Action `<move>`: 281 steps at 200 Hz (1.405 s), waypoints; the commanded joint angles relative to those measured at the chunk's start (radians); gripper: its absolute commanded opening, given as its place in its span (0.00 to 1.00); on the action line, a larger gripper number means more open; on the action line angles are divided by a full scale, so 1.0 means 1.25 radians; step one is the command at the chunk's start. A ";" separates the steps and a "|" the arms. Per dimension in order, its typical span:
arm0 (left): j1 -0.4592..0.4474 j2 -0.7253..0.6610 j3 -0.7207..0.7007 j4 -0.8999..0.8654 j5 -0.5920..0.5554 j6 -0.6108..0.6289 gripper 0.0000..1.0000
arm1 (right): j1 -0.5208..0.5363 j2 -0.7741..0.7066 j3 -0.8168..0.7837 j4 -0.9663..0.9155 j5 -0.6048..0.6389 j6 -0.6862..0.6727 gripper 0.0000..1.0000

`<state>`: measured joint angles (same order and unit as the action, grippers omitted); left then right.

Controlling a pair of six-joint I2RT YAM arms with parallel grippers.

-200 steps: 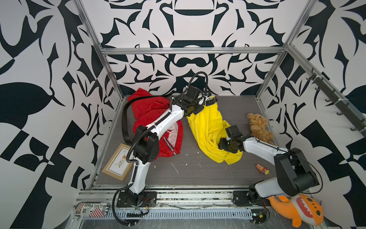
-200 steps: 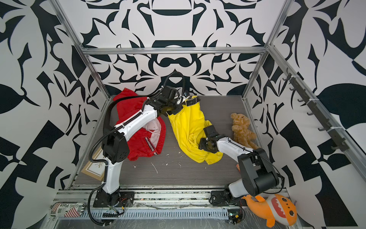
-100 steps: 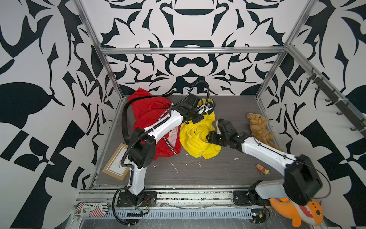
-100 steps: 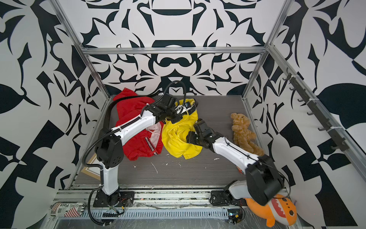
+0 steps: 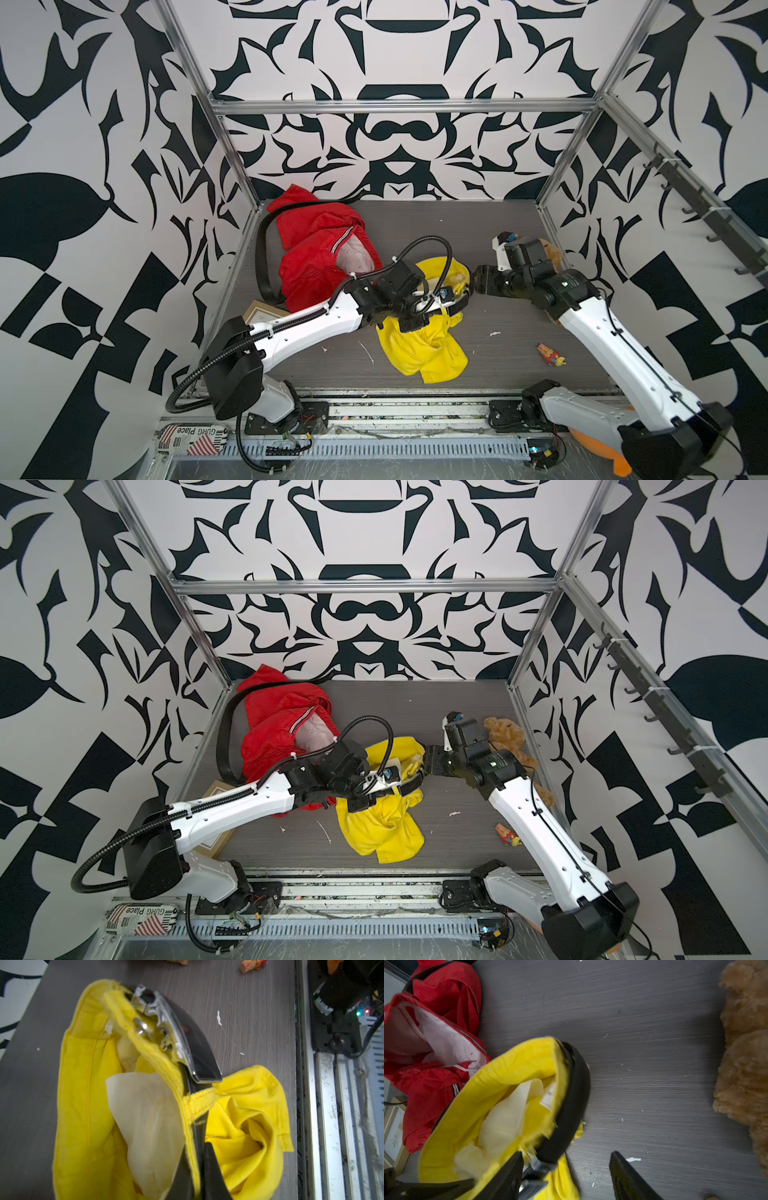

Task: Remove the belt from the trousers
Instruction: Adjust the trousers at the center of the board.

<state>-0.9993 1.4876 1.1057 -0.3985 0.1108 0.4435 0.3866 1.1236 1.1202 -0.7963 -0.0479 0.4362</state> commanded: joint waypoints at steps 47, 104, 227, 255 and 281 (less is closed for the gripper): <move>0.001 0.025 -0.041 0.085 -0.109 0.007 0.00 | 0.007 0.197 0.086 -0.081 -0.004 -0.100 0.77; 0.003 0.059 -0.069 0.128 -0.187 0.044 0.00 | 0.006 0.276 -0.050 0.057 0.019 -0.064 0.71; 0.294 0.497 0.572 0.316 -0.305 0.361 0.00 | -0.181 0.439 0.324 0.240 0.002 -0.033 0.00; 0.320 0.556 0.811 0.289 -0.301 0.422 0.00 | -0.225 0.426 0.455 0.210 0.004 -0.063 0.00; 0.320 0.528 0.907 0.246 -0.292 0.464 0.00 | -0.242 0.328 0.454 0.195 0.017 -0.089 0.00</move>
<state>-0.6521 2.1967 2.1345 -0.1017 -0.1501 0.9249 0.1112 1.6985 1.6547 -0.4690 -0.0521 0.3931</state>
